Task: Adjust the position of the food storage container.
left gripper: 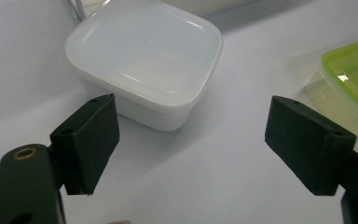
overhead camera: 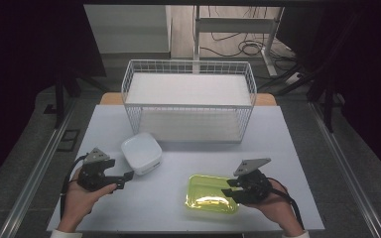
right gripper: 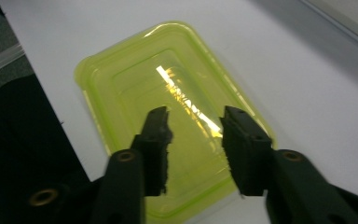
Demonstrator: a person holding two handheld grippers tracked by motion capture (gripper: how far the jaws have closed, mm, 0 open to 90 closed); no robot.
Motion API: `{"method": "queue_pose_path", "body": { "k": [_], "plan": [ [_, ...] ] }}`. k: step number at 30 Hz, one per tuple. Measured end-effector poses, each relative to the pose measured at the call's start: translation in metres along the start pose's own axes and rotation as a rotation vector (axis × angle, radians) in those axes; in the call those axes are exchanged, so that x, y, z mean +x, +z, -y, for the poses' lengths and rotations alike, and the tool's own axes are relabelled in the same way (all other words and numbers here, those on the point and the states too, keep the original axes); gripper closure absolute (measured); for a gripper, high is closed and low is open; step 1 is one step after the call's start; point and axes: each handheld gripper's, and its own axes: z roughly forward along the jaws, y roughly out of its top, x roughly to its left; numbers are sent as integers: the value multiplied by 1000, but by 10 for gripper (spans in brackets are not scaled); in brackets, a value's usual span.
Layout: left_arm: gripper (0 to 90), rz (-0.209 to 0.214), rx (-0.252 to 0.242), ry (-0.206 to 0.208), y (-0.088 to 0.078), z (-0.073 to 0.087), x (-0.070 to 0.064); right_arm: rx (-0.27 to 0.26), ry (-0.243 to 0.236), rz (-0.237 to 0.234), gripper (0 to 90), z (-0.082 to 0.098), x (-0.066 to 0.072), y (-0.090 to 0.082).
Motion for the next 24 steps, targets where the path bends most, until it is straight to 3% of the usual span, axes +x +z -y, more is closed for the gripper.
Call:
{"method": "queue_pose_path", "body": {
  "k": [2,4,6,9,14,15,24],
  "plan": [
    [175,4,3,5,1,-1,-1,3,-22,-20,719,-1,6,2],
    [176,12,5,5,3,-1,-2,-11,-62,-105,794,-1,16,5],
    [175,54,3,-5,4,-2,-4,-3,-73,-114,821,-1,20,7],
    [175,39,10,14,6,-2,-7,40,-102,-135,888,-1,32,15],
    [175,37,8,12,5,-2,-7,124,-173,-167,890,-1,50,26],
    [175,36,7,11,4,-2,-7,161,-196,-184,890,0,58,34],
    [176,35,15,16,7,-1,-8,252,-237,-176,891,4,67,54]
  ]
}}
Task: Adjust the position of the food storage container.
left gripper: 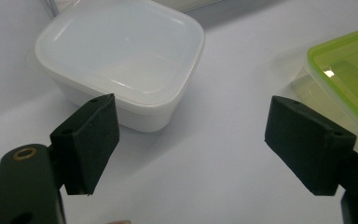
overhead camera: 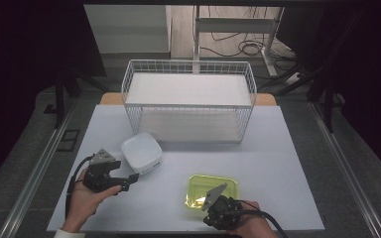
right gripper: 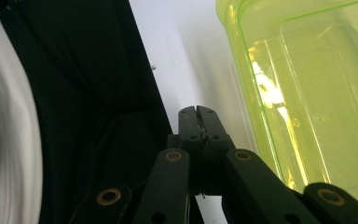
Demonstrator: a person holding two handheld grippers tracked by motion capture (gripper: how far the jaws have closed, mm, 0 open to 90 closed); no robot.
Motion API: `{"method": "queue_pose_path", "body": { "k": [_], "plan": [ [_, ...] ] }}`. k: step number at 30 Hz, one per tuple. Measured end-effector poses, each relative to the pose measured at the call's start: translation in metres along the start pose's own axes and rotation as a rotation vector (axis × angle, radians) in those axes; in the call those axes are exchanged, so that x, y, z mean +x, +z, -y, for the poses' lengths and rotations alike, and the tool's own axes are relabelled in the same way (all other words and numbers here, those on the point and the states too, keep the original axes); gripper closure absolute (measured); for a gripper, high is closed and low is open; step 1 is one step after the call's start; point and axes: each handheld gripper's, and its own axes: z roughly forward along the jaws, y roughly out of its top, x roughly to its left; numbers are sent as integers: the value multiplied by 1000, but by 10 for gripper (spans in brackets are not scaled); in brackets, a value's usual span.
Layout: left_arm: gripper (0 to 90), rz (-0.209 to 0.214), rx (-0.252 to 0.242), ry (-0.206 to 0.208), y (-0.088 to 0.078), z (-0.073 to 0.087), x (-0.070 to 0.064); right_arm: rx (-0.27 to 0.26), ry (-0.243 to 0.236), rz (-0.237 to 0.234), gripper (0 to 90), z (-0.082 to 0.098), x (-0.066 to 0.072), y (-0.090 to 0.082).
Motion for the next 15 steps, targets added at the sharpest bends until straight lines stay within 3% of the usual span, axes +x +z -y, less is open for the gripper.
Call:
{"method": "queue_pose_path", "body": {
  "k": [8,15],
  "plan": [
    [176,-8,13,9,3,2,1,15,19,44,891,3,-10,1],
    [176,-9,10,13,4,2,0,-13,63,80,891,2,-25,1]
  ]
}}
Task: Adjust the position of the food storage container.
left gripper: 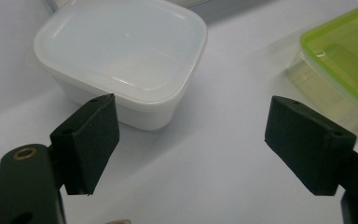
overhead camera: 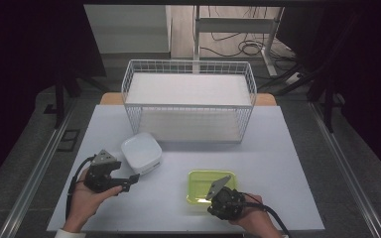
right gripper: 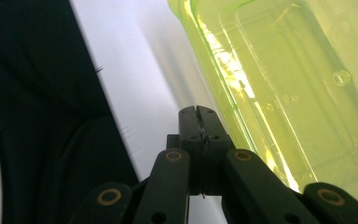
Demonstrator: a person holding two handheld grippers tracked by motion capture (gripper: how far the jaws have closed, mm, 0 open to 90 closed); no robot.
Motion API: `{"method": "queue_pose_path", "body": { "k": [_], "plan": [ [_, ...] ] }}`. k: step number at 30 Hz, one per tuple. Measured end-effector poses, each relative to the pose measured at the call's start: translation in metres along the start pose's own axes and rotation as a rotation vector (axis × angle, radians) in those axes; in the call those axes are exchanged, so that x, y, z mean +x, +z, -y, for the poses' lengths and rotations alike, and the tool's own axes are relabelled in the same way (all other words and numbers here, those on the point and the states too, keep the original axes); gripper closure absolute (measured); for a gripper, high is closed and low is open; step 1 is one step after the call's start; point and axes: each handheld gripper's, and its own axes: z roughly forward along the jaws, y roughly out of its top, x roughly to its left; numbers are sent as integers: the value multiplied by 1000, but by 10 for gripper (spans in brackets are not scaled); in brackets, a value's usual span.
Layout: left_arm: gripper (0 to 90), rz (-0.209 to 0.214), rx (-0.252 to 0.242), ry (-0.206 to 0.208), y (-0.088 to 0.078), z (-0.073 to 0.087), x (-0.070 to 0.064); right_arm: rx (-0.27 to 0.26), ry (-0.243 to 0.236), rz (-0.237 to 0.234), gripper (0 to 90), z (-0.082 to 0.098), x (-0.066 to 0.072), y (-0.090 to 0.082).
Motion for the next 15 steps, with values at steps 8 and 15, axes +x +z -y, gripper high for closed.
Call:
{"method": "queue_pose_path", "body": {
  "k": [8,15],
  "plan": [
    [175,-5,8,2,2,1,1,-30,37,44,891,-5,-20,6],
    [175,-4,12,-2,3,2,1,-50,61,56,891,-5,-25,7]
  ]
}}
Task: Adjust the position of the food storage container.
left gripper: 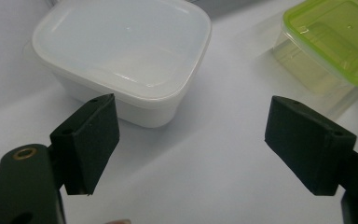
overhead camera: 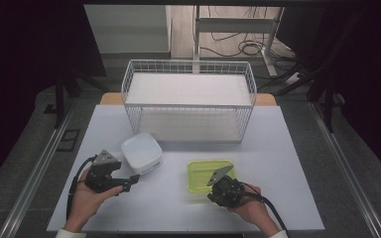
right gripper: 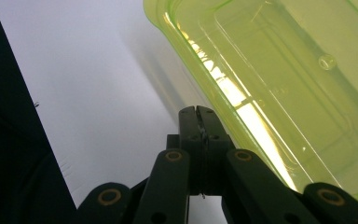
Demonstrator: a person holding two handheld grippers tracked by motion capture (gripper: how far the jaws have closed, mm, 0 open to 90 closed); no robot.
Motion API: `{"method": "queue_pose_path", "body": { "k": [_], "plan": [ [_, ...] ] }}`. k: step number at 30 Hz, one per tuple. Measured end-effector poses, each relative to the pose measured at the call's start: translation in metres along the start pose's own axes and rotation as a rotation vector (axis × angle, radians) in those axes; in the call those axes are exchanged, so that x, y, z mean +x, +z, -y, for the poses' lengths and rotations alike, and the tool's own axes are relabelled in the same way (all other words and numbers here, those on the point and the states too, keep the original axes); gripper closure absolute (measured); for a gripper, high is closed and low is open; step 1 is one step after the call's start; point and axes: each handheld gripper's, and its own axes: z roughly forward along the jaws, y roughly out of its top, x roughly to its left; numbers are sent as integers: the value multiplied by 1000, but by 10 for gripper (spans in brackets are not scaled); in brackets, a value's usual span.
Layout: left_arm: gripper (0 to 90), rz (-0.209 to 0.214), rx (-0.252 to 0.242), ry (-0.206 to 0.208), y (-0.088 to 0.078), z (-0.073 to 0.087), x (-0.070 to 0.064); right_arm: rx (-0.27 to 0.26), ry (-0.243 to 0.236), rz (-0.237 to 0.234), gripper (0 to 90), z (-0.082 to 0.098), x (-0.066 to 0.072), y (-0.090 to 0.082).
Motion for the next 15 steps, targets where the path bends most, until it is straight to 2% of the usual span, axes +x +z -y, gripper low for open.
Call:
{"method": "queue_pose_path", "body": {
  "k": [4,5,6,7,9,12,13,14,15],
  "plan": [
    [175,1,-7,-4,-1,0,0,-8,-9,-10,891,0,4,-6],
    [175,1,-9,-6,-2,-1,0,-50,-6,-18,891,1,6,-21],
    [175,1,-9,-6,-2,-1,0,-50,-6,-18,891,1,6,-21],
    [175,0,-12,-8,-3,-1,0,-99,17,3,891,4,-1,-38],
    [175,-1,-13,-12,-3,-1,0,-117,33,22,891,6,-5,-44],
    [175,-1,-12,-19,-2,-2,-1,-174,142,113,891,14,-31,-67],
    [174,-1,-11,-15,-2,-2,-1,-185,224,179,891,20,-50,-73],
    [174,-1,-11,-15,-2,-2,-1,-185,224,179,891,20,-50,-73],
    [174,2,-10,-17,-1,-3,-2,-187,258,197,891,23,-57,-74]
  ]
}}
